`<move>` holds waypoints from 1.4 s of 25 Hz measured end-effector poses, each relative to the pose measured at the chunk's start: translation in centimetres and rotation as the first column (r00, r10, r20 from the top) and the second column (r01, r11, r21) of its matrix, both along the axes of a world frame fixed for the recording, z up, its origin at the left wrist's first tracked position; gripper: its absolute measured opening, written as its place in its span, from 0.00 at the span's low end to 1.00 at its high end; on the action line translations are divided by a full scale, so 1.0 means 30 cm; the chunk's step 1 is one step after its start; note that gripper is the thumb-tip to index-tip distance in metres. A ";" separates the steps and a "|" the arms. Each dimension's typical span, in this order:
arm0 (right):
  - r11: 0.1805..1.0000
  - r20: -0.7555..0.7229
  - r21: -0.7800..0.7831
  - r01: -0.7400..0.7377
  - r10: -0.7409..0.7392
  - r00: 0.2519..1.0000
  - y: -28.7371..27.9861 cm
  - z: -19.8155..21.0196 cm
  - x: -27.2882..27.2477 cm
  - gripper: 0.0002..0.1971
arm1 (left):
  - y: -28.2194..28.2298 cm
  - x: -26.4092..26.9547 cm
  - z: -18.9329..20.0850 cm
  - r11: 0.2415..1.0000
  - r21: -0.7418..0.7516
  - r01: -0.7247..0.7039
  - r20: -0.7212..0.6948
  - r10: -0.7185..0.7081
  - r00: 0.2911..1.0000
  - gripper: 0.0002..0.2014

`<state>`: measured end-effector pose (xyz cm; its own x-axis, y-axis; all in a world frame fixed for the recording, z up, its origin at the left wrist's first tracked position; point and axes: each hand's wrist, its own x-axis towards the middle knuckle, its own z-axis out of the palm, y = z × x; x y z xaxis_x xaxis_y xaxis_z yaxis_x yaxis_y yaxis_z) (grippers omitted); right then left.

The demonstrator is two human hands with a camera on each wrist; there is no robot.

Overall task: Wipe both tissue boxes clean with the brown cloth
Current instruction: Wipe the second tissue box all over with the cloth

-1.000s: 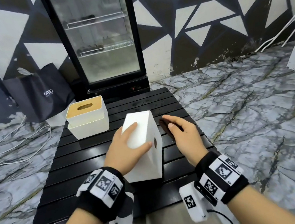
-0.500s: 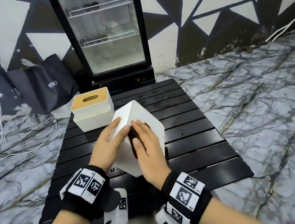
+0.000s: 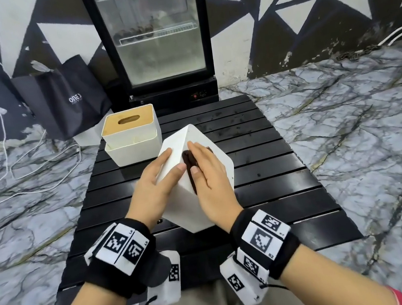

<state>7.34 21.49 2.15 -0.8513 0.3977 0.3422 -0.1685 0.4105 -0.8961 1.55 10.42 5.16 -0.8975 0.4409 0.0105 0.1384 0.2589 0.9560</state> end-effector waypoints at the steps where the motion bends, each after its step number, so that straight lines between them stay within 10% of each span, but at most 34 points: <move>1: 1.000 -0.030 0.002 0.010 -0.010 1.000 0.010 0.017 -0.020 0.27 | 0.005 0.002 0.002 1.000 -0.012 0.004 -0.010 -0.004 1.000 0.35; 35: 0.984 0.167 -0.110 0.138 -0.118 0.979 0.158 -0.068 -0.021 0.22 | 0.027 0.029 0.005 0.999 -0.023 -0.032 -0.053 0.031 0.998 0.32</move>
<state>6.70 26.22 0.11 -0.8303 0.5370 0.1493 0.0272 0.3067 -0.9514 2.43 11.22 5.31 -0.9094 0.4131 0.0479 0.1798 0.2867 0.9410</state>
